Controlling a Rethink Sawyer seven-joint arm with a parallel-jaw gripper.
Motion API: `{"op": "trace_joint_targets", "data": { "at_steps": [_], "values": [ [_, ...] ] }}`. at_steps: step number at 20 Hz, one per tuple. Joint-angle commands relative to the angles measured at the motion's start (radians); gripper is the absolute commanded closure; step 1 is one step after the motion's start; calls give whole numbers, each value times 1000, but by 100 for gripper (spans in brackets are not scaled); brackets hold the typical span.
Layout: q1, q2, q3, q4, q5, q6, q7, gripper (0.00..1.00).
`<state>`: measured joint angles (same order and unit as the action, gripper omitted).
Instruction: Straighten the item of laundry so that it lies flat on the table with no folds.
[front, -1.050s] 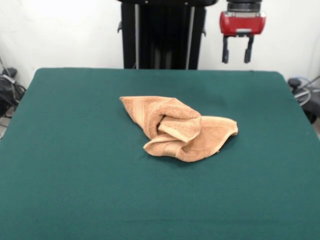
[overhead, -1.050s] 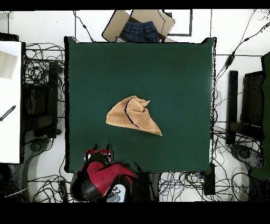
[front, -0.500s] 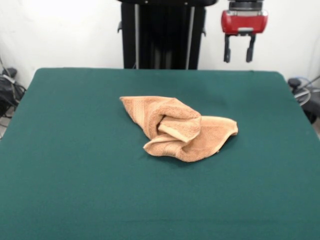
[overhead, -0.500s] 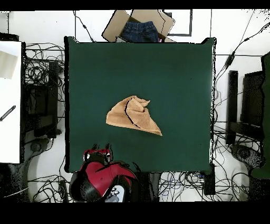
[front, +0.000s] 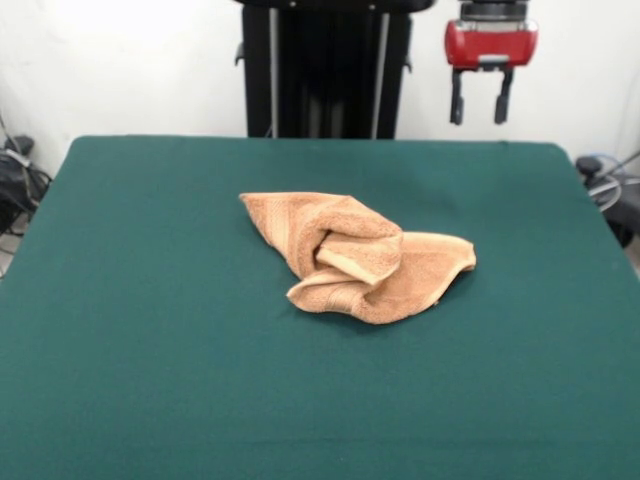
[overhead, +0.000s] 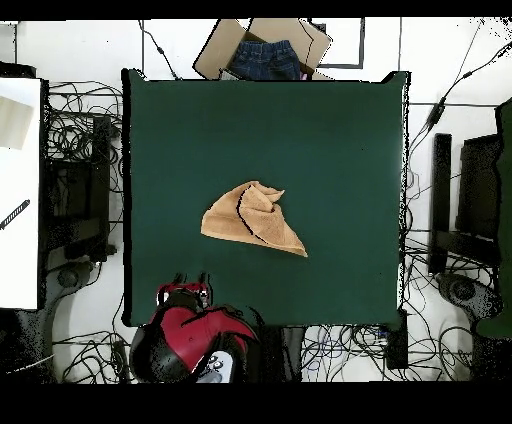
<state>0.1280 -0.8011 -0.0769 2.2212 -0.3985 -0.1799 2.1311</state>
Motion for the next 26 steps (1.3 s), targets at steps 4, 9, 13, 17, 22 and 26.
{"op": "trace_joint_targets", "data": {
  "at_steps": [4, 9, 13, 17, 22, 26],
  "values": [
    [27, 30, -16, -8, 24, -10, 119, 0],
    [12, 30, -2, -7, 22, 3, 120, 0],
    [1, 37, 10, -9, 15, 0, 117, 0],
    [0, 42, 10, -10, 12, -5, 116, 0],
    [0, 39, 7, -15, 3, -12, 107, 0],
    [-6, 37, 16, -13, 4, 4, 107, 0]
  ]
}}
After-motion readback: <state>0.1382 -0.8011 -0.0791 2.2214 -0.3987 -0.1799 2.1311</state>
